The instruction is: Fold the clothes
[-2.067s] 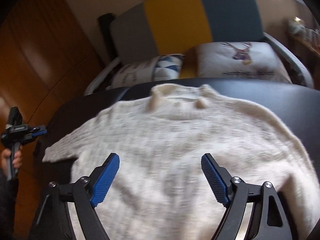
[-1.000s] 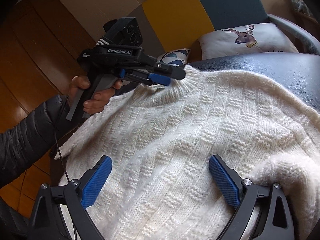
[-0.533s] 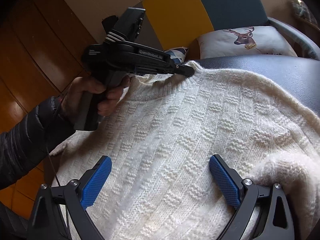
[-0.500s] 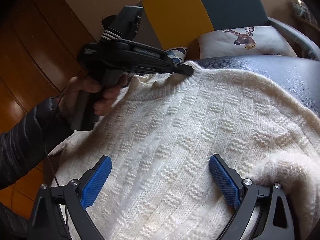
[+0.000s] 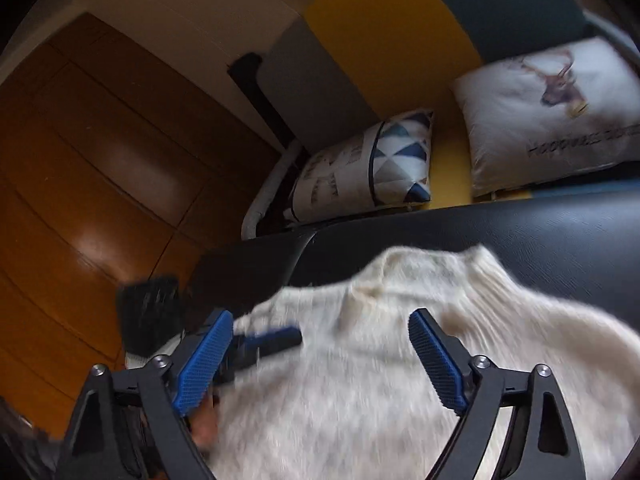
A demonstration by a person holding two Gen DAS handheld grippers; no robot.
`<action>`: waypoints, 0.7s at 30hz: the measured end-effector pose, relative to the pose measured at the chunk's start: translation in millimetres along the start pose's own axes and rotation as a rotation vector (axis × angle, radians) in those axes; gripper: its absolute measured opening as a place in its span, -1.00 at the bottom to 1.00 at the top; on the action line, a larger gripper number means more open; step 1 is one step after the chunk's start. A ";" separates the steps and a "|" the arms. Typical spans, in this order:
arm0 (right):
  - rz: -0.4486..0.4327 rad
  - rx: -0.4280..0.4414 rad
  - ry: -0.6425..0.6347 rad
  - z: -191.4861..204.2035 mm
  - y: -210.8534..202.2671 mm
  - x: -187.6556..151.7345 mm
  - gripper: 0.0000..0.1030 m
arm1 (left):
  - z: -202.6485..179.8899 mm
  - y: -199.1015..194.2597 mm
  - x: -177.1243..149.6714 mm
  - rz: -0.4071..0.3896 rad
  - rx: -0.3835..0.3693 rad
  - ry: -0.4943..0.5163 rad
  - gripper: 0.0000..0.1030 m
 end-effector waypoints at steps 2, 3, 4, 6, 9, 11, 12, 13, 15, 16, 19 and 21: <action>0.070 0.003 0.057 -11.0 31.1 12.1 0.36 | 4.2 5.1 -4.1 0.001 0.027 0.018 -0.73; 0.109 0.008 0.091 -17.8 46.1 14.3 0.36 | 5.1 6.2 -5.1 -0.003 0.030 0.028 -0.73; 0.147 0.014 0.126 -24.5 61.0 16.6 0.36 | 6.4 7.3 -6.4 -0.005 0.032 0.034 -0.73; 0.190 0.038 0.157 -29.9 81.9 18.3 0.35 | 10.6 12.5 -11.6 0.010 0.036 0.041 -0.73; 0.181 0.085 0.078 -11.3 97.7 22.4 -0.13 | 16.5 17.1 -17.1 -0.001 0.031 0.036 -0.73; 0.148 0.074 0.020 -3.5 105.3 29.8 -0.68 | 20.3 18.5 -18.0 -0.013 0.026 0.024 -0.72; 0.144 0.050 0.018 -8.2 107.6 30.6 -0.92 | 22.2 19.1 -17.8 -0.015 0.025 0.017 -0.72; 0.141 0.027 0.015 -13.0 109.7 31.5 -0.92 | 24.4 19.6 -17.7 -0.017 0.022 0.007 -0.72; 0.134 -0.020 0.011 -22.5 113.9 33.3 -1.00 | 31.2 20.3 -17.7 -0.021 0.005 -0.029 -0.74; 0.131 -0.044 0.008 -27.3 115.9 34.2 -1.00 | 32.3 20.5 -18.6 -0.022 0.002 -0.033 -0.74; 0.123 -0.110 -0.003 -39.6 120.9 36.9 -0.99 | 33.7 21.6 -17.5 -0.018 0.010 -0.039 -0.76; 0.141 -0.140 -0.036 -32.6 115.4 35.6 -0.95 | 33.3 18.6 -14.9 0.008 0.013 -0.053 -0.75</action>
Point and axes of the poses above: each gripper's, at about its wrist camera, not at the fingertips, and y roughly the way its jaws point, z to its left, x to its top, the point moved 9 cm from there along y, roughly the way its jaws point, and after that the axes turned 3 degrees about z, right-handed, at the moved point
